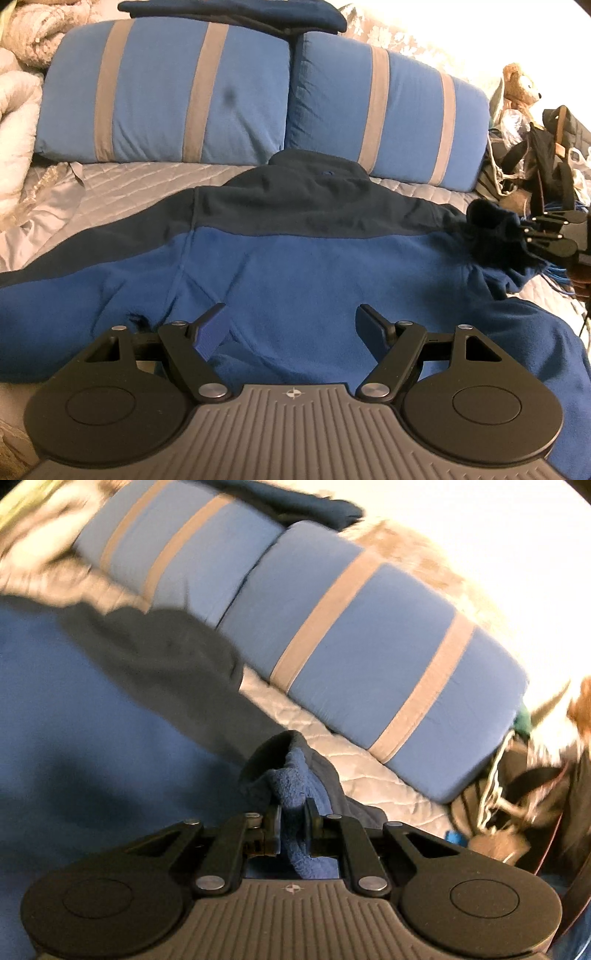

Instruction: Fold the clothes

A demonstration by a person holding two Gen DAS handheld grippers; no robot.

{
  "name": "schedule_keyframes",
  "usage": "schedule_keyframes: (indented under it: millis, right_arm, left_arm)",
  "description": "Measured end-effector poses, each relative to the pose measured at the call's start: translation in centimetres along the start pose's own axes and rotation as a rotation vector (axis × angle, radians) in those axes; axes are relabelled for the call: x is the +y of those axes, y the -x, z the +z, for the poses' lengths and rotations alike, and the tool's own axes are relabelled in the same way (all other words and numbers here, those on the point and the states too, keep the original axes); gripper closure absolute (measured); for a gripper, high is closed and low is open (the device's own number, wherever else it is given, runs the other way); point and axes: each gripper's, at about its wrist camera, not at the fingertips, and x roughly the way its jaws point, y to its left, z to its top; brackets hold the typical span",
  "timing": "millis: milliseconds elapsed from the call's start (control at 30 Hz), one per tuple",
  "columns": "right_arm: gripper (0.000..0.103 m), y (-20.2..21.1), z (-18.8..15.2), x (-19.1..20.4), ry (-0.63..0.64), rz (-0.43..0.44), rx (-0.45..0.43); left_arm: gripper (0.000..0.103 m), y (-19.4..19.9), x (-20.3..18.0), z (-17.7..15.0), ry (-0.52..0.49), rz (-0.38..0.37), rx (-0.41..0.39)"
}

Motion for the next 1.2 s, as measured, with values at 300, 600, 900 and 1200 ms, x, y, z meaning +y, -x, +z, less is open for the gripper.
schedule_keyframes:
  millis: [300, 600, 900, 1200]
  right_arm:
    - [0.089, 2.3, 1.6, -1.1, -0.205, 0.051, -0.092]
    - [0.089, 3.2, 3.7, 1.4, -0.203, 0.099, -0.097]
    - [0.089, 3.3, 6.4, 6.9, -0.114, 0.112, -0.105]
    - [0.09, 3.4, 7.4, 13.0, 0.057, 0.069, -0.116]
  left_arm:
    - [0.028, 0.3, 0.2, 2.0, 0.084, -0.046, 0.056]
    - [0.028, -0.5, -2.6, 7.3, 0.206, -0.205, 0.06]
    - [0.028, -7.5, -3.6, 7.9, 0.549, -0.412, 0.2]
    - [0.029, -14.0, -3.7, 6.5, 0.827, -0.521, 0.318]
